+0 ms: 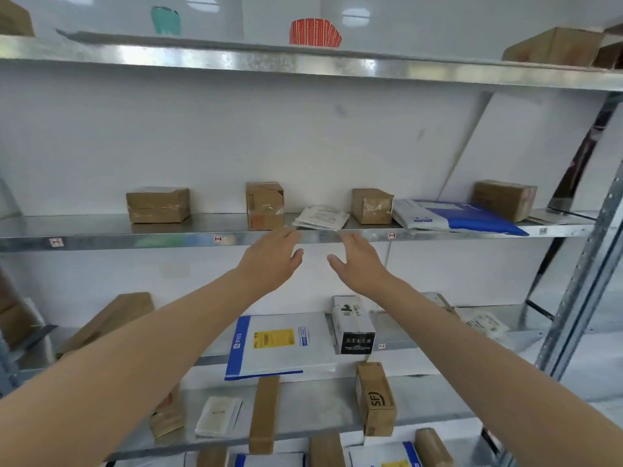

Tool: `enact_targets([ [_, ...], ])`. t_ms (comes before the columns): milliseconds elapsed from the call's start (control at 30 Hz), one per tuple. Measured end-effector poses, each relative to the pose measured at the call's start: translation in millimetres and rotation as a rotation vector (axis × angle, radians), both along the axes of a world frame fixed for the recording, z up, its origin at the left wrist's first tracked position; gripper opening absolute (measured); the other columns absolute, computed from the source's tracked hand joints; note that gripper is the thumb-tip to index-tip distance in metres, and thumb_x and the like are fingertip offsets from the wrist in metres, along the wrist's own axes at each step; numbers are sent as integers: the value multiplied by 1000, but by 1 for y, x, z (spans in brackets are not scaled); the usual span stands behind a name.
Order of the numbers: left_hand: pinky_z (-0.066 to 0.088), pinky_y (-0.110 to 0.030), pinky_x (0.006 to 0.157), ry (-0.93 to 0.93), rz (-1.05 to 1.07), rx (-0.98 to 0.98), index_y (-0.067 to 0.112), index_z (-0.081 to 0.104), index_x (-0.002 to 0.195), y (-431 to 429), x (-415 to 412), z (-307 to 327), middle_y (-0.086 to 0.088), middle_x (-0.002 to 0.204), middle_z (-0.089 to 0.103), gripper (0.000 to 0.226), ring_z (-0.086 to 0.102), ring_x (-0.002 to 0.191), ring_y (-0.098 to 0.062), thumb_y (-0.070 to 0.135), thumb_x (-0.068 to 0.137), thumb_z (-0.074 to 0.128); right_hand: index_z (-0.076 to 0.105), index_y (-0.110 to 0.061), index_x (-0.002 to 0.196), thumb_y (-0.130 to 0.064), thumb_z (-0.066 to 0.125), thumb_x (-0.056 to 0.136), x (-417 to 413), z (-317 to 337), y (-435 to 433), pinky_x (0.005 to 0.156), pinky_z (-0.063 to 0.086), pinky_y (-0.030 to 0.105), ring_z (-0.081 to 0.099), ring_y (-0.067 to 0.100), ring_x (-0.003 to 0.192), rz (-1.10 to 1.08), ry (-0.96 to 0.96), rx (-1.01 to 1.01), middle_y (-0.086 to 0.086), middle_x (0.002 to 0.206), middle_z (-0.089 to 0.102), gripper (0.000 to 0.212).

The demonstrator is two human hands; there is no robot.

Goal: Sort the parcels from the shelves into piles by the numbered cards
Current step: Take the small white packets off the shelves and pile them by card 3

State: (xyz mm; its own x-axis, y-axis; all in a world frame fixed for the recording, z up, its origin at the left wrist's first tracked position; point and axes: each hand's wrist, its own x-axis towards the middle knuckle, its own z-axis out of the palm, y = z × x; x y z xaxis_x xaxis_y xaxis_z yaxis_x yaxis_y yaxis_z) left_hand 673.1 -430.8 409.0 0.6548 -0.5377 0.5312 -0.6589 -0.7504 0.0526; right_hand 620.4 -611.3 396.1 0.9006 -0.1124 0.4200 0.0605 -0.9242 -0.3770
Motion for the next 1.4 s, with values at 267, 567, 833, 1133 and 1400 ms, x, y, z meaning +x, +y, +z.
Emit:
enact_targets([
  [267, 48, -35, 80, 2, -60, -17, 12, 54, 124, -57, 101, 17, -6, 123, 57, 33, 55, 111, -25, 28, 98, 40, 34, -3, 142, -29, 48, 99, 75, 29, -35, 103, 30, 35, 35, 34, 133, -134, 63, -60, 18, 142, 37, 53],
  [567, 49, -39, 81, 46, -102, -2, 10, 60, 108, -102, 206, 14, -9, 114, 59, 34, 58, 105, -27, 28, 103, 32, 38, -4, 141, -41, 39, 101, 183, 32, -62, 100, 34, 33, 42, 30, 131, -243, 253, 122, 15, 144, 42, 55],
  [833, 50, -35, 83, 546, 95, -210, 5, 54, 120, -140, 246, -8, -14, 118, 61, 32, 59, 106, -32, 14, 91, 43, 22, -1, 148, -48, 34, 98, 233, 13, -62, 113, 24, 43, 32, 36, 137, -429, 270, 174, 17, 147, 39, 69],
  [1133, 37, -24, 57, 610, 74, -750, 0, 69, 96, -148, 239, -10, -16, 97, 70, 18, 64, 85, -28, 10, 92, 55, 4, -7, 152, -25, 48, 100, 240, 1, -75, 101, 44, 39, 53, 32, 123, -248, -5, 638, 14, 141, 49, 71],
  [1400, 41, -21, 62, 397, -53, -1076, 7, 70, 90, -145, 202, 17, -2, 79, 66, 22, 52, 70, -11, 5, 91, 48, 34, -12, 146, -15, 39, 101, 216, 13, -84, 101, 43, 18, 51, 13, 122, 82, -264, 692, 1, 138, 51, 45],
])
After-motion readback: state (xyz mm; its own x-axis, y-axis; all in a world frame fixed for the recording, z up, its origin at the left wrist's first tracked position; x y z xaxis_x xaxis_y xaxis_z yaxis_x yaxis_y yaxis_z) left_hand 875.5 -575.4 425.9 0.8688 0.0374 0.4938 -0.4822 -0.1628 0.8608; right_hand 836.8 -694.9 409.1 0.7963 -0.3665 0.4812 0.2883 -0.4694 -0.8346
